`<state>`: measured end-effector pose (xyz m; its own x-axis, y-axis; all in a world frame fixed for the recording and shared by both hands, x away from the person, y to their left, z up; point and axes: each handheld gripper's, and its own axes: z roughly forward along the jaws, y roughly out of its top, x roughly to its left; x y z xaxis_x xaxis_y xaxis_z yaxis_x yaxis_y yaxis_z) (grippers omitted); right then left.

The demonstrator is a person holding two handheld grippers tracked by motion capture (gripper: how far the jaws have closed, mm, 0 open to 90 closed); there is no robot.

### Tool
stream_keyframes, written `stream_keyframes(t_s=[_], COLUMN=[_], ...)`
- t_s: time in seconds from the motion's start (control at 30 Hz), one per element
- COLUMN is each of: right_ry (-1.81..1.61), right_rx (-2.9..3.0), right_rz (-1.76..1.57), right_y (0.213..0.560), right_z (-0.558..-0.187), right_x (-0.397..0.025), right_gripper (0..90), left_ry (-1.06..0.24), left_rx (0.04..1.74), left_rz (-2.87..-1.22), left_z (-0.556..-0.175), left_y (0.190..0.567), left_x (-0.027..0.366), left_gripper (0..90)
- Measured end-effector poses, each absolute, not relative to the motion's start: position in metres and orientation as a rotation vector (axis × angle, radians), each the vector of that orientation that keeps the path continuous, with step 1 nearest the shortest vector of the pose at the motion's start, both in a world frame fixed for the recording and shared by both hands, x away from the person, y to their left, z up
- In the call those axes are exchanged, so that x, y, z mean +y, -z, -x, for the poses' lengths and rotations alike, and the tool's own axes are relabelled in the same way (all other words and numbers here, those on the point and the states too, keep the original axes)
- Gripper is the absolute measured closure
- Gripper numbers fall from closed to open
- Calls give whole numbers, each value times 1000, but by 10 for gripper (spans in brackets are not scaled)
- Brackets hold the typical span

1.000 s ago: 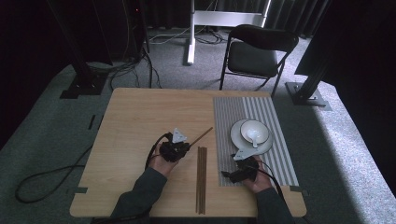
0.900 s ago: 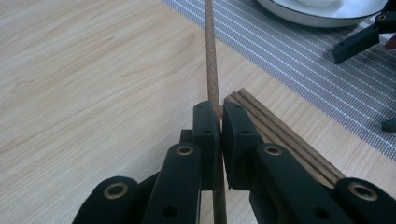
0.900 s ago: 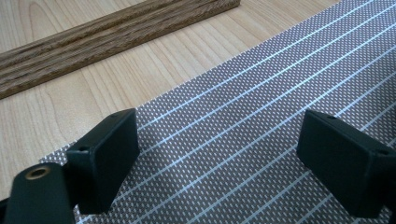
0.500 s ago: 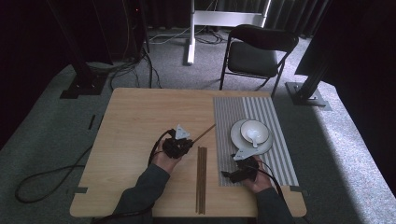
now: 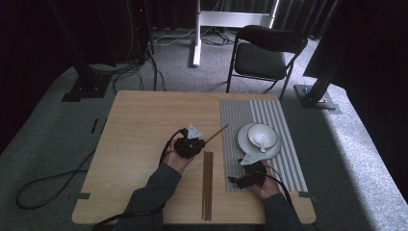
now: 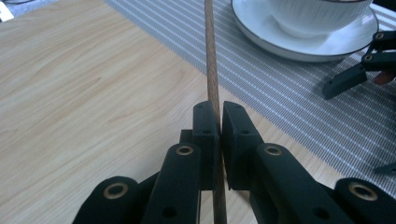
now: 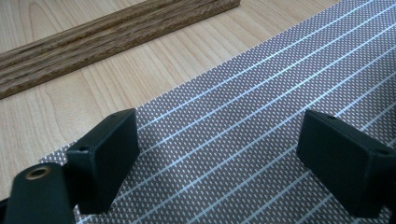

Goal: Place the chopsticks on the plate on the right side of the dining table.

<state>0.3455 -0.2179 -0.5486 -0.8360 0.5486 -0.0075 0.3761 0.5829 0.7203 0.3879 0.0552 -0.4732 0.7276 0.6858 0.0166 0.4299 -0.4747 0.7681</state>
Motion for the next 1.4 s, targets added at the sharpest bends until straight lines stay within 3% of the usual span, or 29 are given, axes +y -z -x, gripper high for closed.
stream_keyframes(t_s=[1.4], right_ry=[-1096], right_rx=[2586], right_rz=[-774], right_y=[548], right_z=[-345], right_x=[-218], right_gripper=[118], left_ry=[-393], left_rx=[783], left_rz=[-2158], left_z=[-409], left_y=[469], left_x=[21], left_gripper=[844])
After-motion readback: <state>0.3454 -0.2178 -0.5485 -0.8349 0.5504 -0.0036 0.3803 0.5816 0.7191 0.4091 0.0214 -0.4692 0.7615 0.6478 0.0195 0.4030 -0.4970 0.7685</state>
